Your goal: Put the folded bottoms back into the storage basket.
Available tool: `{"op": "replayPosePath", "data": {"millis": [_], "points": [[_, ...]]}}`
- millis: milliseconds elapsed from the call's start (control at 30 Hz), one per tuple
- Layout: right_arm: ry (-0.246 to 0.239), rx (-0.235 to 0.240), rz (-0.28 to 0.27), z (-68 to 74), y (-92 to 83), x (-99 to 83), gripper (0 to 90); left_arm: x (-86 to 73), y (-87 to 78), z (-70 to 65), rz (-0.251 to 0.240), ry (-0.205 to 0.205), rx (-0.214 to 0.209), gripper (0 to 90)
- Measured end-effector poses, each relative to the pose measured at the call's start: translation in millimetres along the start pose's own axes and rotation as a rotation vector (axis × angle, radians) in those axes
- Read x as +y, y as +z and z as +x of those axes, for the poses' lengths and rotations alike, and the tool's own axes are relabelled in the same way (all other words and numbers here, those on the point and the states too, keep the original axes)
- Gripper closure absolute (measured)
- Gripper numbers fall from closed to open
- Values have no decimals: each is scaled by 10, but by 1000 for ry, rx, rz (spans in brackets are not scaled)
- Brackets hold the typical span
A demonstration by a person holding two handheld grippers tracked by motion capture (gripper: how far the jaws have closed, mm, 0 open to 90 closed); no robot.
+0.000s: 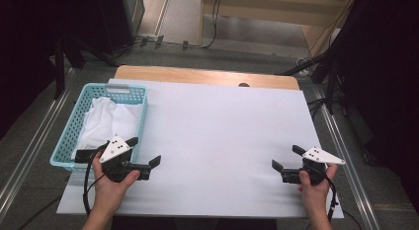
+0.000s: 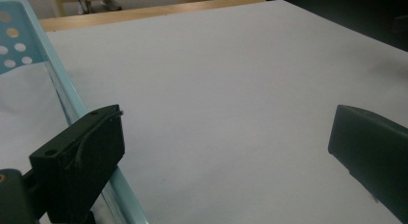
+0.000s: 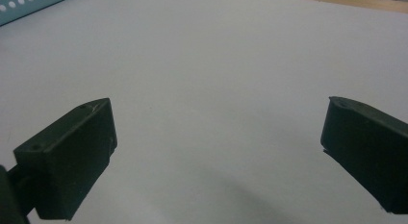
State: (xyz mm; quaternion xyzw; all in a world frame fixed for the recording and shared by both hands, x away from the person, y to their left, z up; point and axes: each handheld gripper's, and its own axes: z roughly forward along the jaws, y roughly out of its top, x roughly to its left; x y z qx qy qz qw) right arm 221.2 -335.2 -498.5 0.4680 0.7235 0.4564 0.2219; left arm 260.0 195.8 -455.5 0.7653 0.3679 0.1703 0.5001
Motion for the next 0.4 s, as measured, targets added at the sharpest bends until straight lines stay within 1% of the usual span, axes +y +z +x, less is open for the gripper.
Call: {"op": "replayPosePath", "data": {"millis": [100, 233, 267, 400], "points": [[8, 1, -9, -16, -8, -2, 0, -9, 1, 15, -1, 6, 0, 0], [19, 3, -15, -47, -15, -14, 0, -8, 0, 27, -3, 3, -2, 0], [29, 2, -16, -50, -16, -18, 0, -8, 0, 28, -3, 3, -2, 0], [31, 4, -18, -59, -20, -22, 0, -6, -3, 30, 1, 2, -5, 0]]}}
